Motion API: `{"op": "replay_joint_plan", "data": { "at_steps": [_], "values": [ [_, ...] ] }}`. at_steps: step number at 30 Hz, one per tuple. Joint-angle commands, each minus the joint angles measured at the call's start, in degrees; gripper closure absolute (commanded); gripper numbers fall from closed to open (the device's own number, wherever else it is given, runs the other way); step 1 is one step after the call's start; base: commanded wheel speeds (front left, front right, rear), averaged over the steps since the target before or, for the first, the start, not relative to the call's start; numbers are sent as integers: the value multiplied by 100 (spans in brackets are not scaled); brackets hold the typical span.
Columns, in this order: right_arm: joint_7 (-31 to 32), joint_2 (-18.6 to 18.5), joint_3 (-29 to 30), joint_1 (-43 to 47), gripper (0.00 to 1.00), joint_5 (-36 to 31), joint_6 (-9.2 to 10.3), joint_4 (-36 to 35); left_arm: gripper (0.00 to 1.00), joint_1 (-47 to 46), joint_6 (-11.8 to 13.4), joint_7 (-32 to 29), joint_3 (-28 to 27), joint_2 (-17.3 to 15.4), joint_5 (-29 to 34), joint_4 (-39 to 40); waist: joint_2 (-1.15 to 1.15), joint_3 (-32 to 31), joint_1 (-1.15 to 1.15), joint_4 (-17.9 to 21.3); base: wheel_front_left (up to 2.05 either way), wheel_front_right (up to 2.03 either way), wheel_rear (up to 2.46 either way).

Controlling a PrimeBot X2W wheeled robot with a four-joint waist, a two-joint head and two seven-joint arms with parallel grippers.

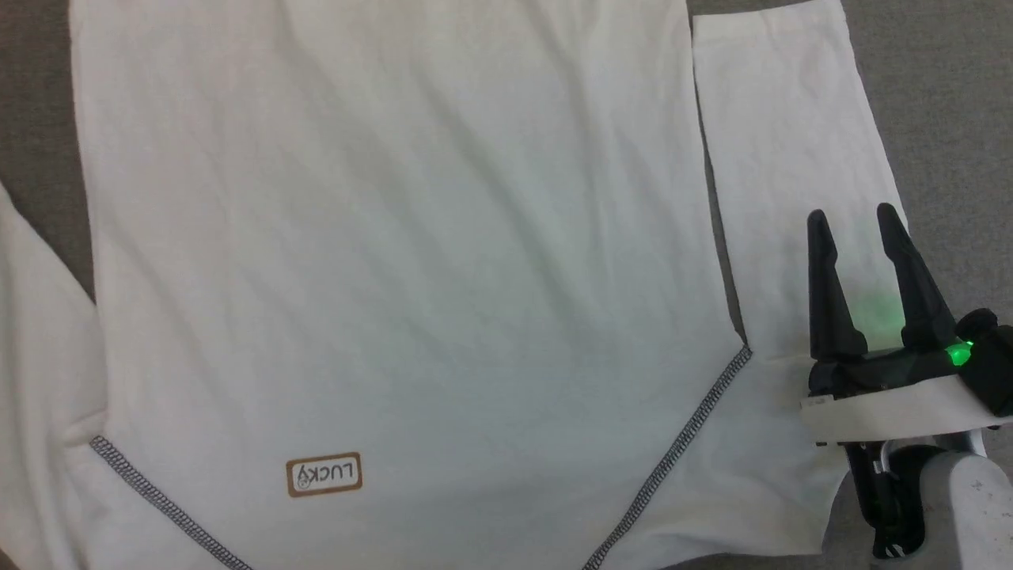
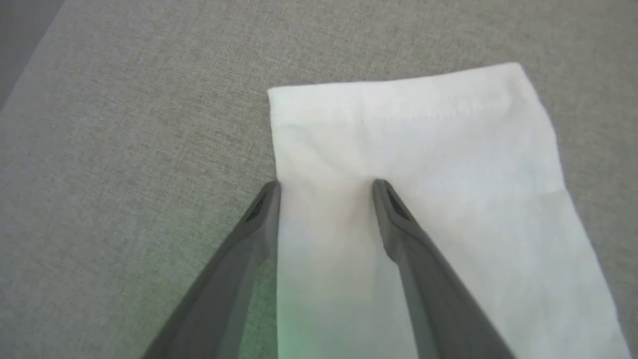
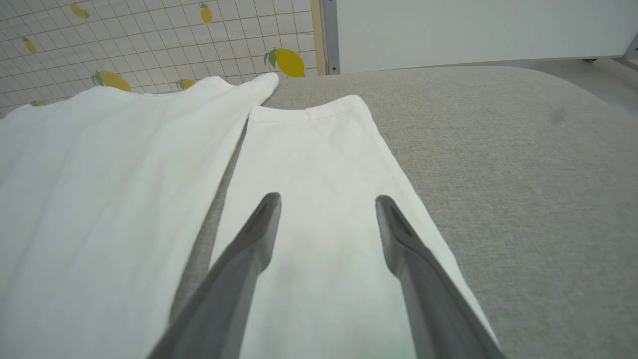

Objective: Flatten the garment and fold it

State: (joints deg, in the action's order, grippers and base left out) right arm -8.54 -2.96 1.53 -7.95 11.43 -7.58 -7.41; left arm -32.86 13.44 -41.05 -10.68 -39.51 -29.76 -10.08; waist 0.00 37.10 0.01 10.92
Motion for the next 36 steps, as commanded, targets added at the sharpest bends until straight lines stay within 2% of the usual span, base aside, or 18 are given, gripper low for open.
{"op": "replay_joint_plan", "data": {
  "at_steps": [1,2,3,4,6,9,14,18,23,29,32,36],
  "values": [
    [-45,8,-14,-108,0,31,9,28,0,351,132,-269,32,129,-88,-132,0,155,-1,173,0,0,0],
    [-49,8,-19,-114,0,27,9,50,23,477,184,-420,15,136,-123,-85,0,130,-1,173,0,0,0],
    [-55,8,-16,-117,0,22,9,64,70,580,223,-532,-3,152,-160,-41,0,95,-1,167,0,0,0],
    [-55,8,-2,-116,0,11,9,76,100,696,259,-622,-30,163,-193,55,0,45,-1,151,0,0,0],
    [-45,8,33,-105,0,-4,9,98,100,866,301,-573,-91,205,-209,225,0,-72,-1,109,0,0,0],
    [-26,8,56,-73,0,-35,9,124,100,1029,245,-67,-167,228,-93,381,0,-332,-1,7,0,0,0],
    [119,8,149,139,0,-146,9,116,100,1248,-19,1296,-275,289,158,271,0,-1184,-1,-302,0,0,0],
    [282,8,230,400,0,-200,9,62,100,1454,-210,1872,-357,302,182,135,0,-1818,-1,-520,0,0,0],
    [474,8,325,741,0,-196,9,-56,100,1764,-356,2130,-510,233,133,198,0,-2432,-1,-742,0,0,0],
    [631,8,350,1043,0,-167,9,-222,100,1994,-555,2245,-684,137,-26,399,0,-2808,-1,-960,0,0,0],
    [689,8,346,1122,0,-151,9,-290,100,2061,-667,2205,-682,130,-132,690,0,-2909,-1,-1029,0,0,0],
    [749,8,341,1202,0,-136,9,-343,100,2104,-743,2067,-539,298,-322,1381,0,-3021,-1,-1077,0,0,0]
  ]
}}
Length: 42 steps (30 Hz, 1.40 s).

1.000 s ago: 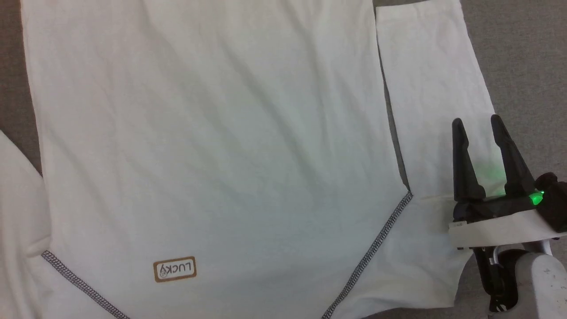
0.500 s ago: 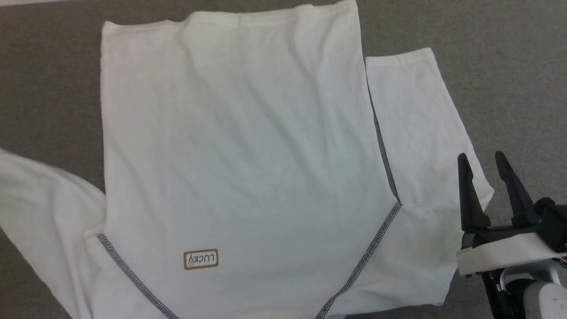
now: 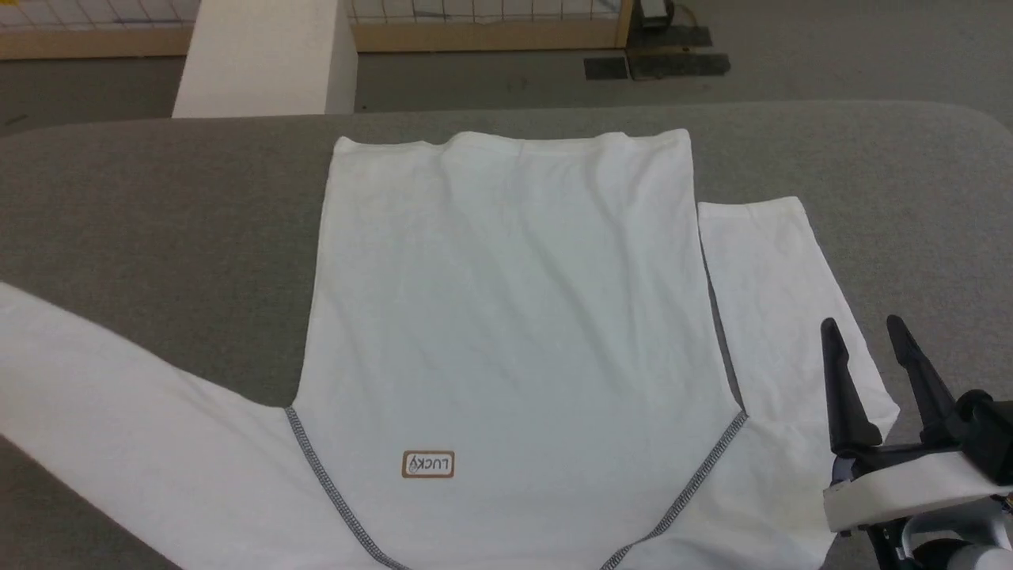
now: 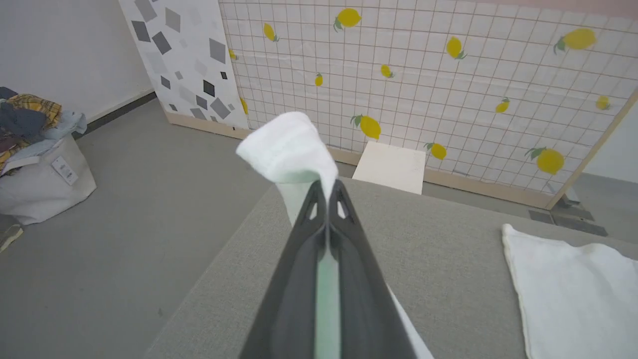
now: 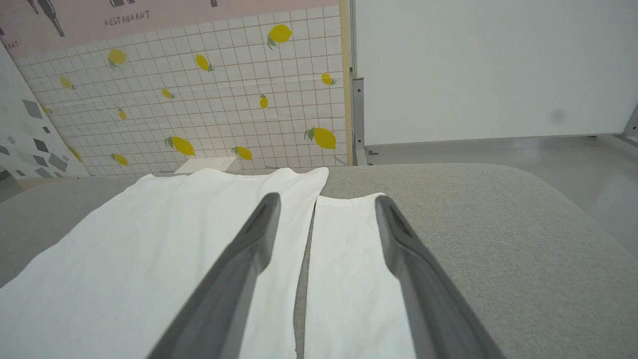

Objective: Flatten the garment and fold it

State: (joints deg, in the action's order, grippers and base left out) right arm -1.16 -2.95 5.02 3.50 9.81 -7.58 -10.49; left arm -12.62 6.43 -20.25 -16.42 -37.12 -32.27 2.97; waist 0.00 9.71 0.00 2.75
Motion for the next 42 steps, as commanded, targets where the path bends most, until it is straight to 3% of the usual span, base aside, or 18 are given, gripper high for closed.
{"op": "replay_joint_plan", "data": {
  "at_steps": [1,9,15,19,25,36,37,38,39,42],
  "values": [
    [21,7,-9,75,0,29,9,-43,100,74,-48,-44,96,123,-114,267,0,-306,0,-264,0,0,0],
    [112,7,0,150,0,24,9,-136,100,-198,-151,-501,1375,849,-371,1954,0,-386,0,-187,0,0,0],
    [145,7,-4,184,0,38,9,-158,100,-524,-316,-672,2980,1642,-150,2262,0,-382,0,-26,0,0,0],
    [154,7,9,167,0,35,9,-185,100,-662,-461,-642,3979,2277,-8,1774,0,-332,0,146,0,0,0],
    [135,7,46,152,0,78,9,-168,100,-667,-738,-398,5048,2942,244,459,0,-202,0,434,0,0,0],
    [115,7,2,108,0,135,9,-68,100,-725,-1093,-47,6176,3297,611,-1869,0,2,0,721,0,0,0],
    [118,7,3,112,0,136,9,-54,67,-726,-1121,-39,6225,3316,566,-2008,0,10,0,716,0,0,0],
    [122,7,3,114,0,140,9,-41,19,-731,-1130,-5,6233,3330,526,-2087,0,15,0,709,0,0,0],
    [130,7,7,116,0,144,9,-24,0,-742,-1126,84,6209,3346,474,-2143,0,21,0,692,0,0,0],
    [166,7,7,103,0,125,9,23,0,-758,-1144,444,6052,3375,257,-2083,0,12,0,617,0,0,0]
  ]
}}
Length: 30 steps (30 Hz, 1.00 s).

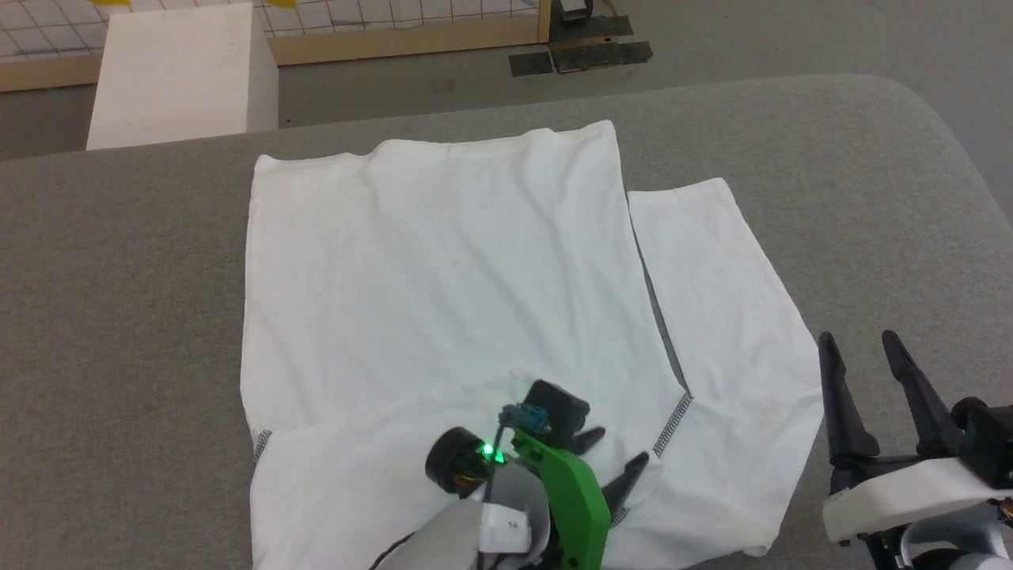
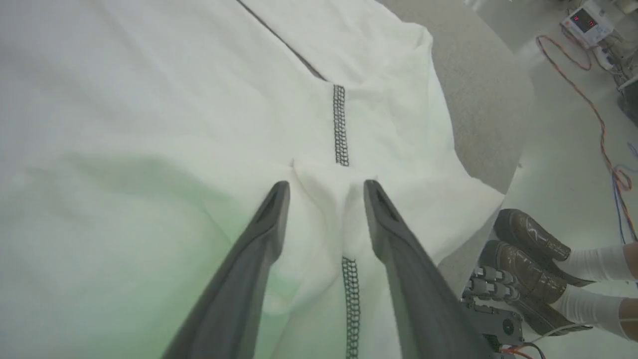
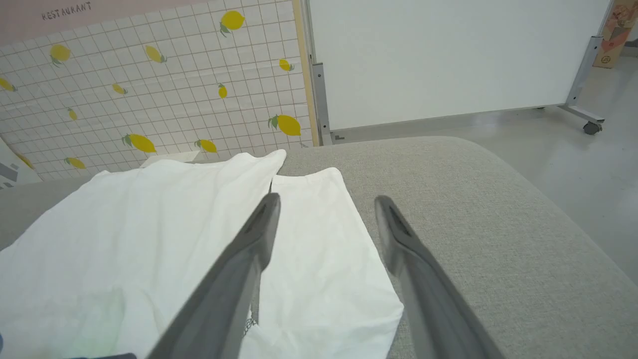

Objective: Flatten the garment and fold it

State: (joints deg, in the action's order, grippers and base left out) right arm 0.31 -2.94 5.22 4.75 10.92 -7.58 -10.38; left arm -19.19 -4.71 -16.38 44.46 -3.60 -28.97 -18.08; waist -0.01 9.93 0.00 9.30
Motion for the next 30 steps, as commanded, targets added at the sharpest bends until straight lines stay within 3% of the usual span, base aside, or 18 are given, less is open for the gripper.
{"op": "replay_joint_plan", "data": {
  "at_steps": [1,3,5,11,14,17,21,30],
  "values": [
    [44,6,-21,-38,0,-7,9,41,0,-80,-60,290,-148,30,-218,136,1,-22,0,-62,0,0,0],
    [98,6,-7,-112,0,-26,9,104,0,-34,-92,776,-405,8,-393,382,1,-30,0,-107,0,0,0],
    [193,6,37,-239,0,-87,9,182,0,62,29,1257,-790,-132,-464,592,1,-23,0,-175,0,0,0],
    [655,-28,388,-972,0,-285,9,526,0,452,784,2666,-2060,-843,-262,1073,1,148,0,-462,0,0,0],
    [990,-121,555,-1429,0,-368,9,749,0,589,1068,2982,-2536,-1204,-37,1145,1,330,0,-628,0,0,0],
    [1235,-472,620,-2222,0,-328,9,1280,0,606,1267,3127,-3102,-1451,351,1332,1,738,0,-883,0,0,0],
    [1523,-775,664,-2945,0,-277,9,1999,0,591,1252,3134,-3668,-1310,670,1666,1,1149,0,-1067,0,0,0],
    [2204,-1152,675,-4216,0,-312,9,3370,0,547,892,3136,-4412,-664,1187,1981,1,1885,0,-1309,0,0,0]
  ]
}}
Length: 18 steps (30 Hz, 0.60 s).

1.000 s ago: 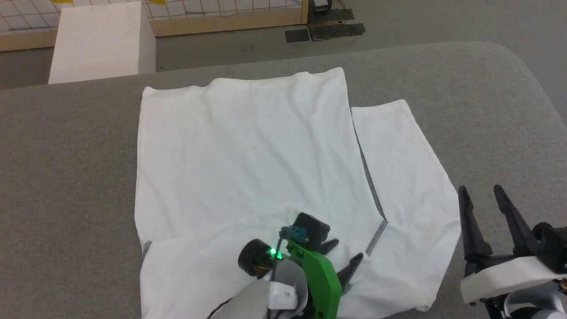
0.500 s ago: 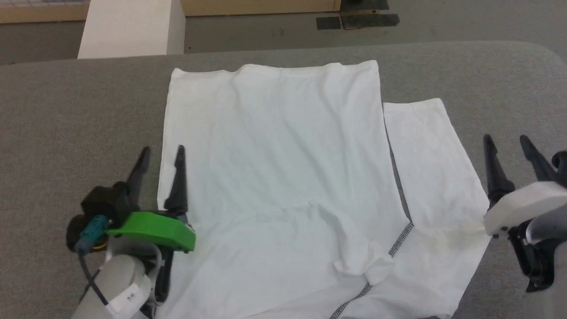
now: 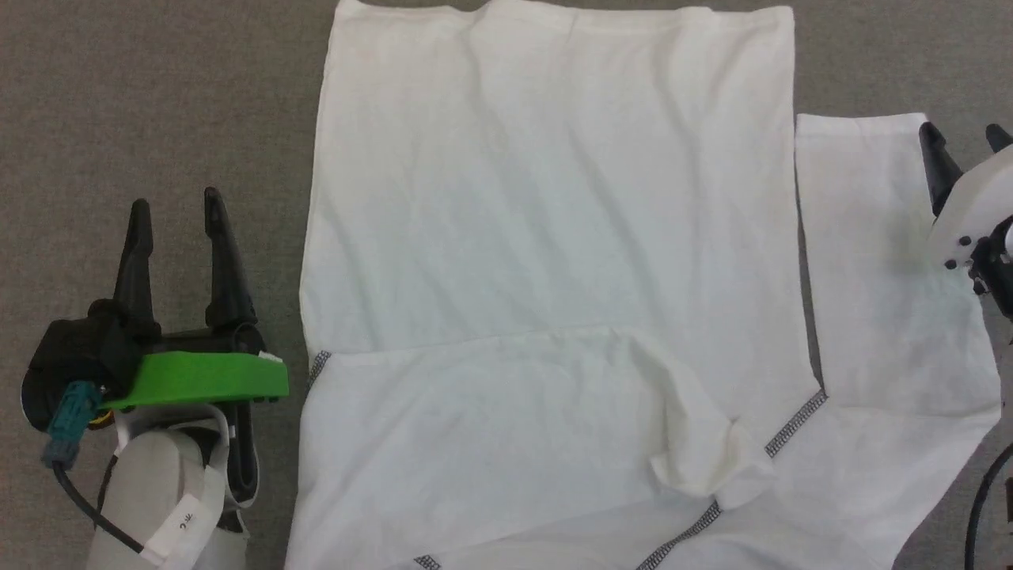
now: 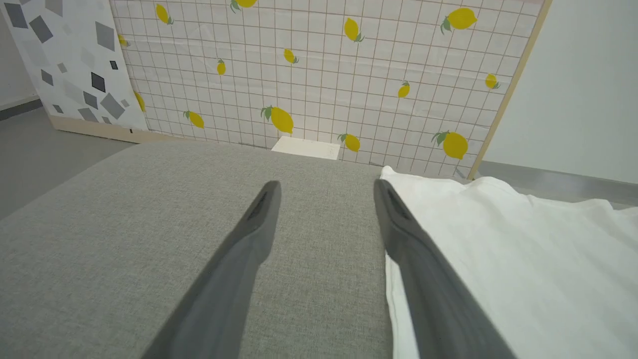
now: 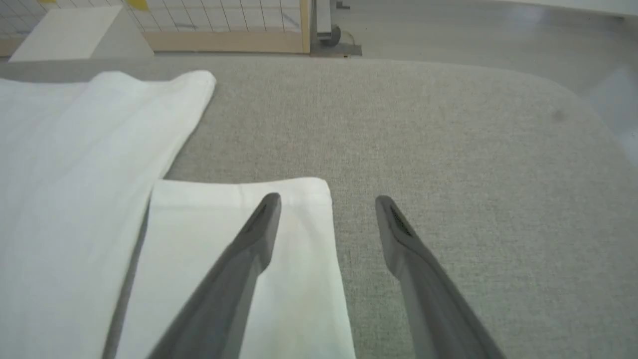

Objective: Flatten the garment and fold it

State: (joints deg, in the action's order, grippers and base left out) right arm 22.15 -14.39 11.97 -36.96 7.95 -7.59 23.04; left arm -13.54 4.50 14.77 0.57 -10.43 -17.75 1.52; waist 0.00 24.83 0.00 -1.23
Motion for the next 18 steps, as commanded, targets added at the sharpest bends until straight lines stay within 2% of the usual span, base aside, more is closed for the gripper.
{"op": "replay_joint_plan", "data": {
  "at_steps": [1,7,8,9,10,18],
  "values": [
    [133,-29,-29,-133,0,-53,10,157,0,-26,-74,22,-82,90,118,39,0,437,0,-269,0,0,0],
    [794,0,-4,-349,0,-220,10,566,0,-16,-325,22,-393,356,319,58,0,499,0,-265,0,0,0],
    [852,5,-10,-343,9,-225,10,572,0,-12,-359,22,-422,383,345,51,0,480,0,-263,0,0,0],
    [899,12,12,-326,66,-209,10,572,0,2,-397,22,-458,415,375,37,0,441,0,-255,0,0,0],
    [918,11,22,-302,100,-202,10,561,0,19,-420,22,-491,437,397,24,0,397,0,-237,0,0,0],
    [315,-133,532,280,100,-562,10,26,0,279,-637,22,-688,579,544,-132,0,-253,0,-51,0,0,0]
  ]
}}
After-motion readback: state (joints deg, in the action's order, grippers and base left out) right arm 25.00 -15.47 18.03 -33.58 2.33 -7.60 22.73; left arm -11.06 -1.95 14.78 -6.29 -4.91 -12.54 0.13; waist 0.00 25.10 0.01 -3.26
